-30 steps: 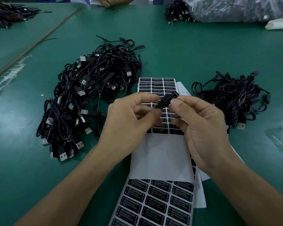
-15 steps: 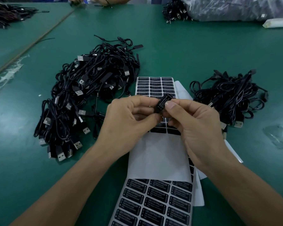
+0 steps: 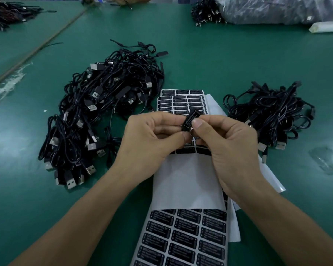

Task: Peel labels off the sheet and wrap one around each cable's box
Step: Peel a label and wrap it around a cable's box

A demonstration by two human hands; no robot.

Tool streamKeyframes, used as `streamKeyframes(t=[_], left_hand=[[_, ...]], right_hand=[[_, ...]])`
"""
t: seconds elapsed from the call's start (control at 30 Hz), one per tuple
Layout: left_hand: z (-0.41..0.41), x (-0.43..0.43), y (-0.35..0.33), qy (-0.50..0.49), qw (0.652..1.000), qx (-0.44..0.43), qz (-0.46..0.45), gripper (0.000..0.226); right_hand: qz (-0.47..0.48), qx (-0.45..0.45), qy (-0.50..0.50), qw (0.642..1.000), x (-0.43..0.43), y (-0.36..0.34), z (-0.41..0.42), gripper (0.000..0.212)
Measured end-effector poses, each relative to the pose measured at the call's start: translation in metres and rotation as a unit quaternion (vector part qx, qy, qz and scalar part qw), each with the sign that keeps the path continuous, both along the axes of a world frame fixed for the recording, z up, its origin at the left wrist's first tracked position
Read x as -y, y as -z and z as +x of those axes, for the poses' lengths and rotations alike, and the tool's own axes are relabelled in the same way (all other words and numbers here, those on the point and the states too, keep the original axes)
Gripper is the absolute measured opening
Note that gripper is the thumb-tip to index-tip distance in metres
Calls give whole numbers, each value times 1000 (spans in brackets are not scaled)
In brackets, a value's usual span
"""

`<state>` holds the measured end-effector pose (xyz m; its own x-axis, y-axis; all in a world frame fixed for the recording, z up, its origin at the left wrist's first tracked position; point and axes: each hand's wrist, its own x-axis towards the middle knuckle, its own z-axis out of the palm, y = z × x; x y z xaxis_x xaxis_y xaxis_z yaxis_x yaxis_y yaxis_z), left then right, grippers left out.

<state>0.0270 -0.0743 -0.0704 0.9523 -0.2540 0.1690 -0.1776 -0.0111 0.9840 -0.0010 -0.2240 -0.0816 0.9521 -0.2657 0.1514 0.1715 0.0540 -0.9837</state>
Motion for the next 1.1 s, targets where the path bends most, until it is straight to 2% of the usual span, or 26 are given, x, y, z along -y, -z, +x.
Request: streamKeyframes(t=[0.27, 0.5, 0.7, 0.83, 0.9, 1.1], left_hand=[[-1, 0, -3, 19, 999, -26, -17, 34], [0, 0, 0, 4, 990, -119, -75, 8], [-2, 2, 0, -8, 990, -126, -71, 5], [-2, 4, 0, -18, 990, -121, -74, 21], [-3, 4, -1, -15, 990, -121, -75, 20], [-3, 4, 0, -22, 989, -125, -80, 8]], right_hand=[[-26, 15, 8, 1000, 0, -1, 0, 18], [-21, 29, -15, 999, -2, -1, 0, 15], [-67, 43, 2, 997, -2, -1, -3, 12], [-106, 58, 23, 992, -2, -2, -5, 9], [-110, 61, 30, 992, -2, -2, -5, 9], [-89, 49, 43, 994, 1, -4, -4, 30]])
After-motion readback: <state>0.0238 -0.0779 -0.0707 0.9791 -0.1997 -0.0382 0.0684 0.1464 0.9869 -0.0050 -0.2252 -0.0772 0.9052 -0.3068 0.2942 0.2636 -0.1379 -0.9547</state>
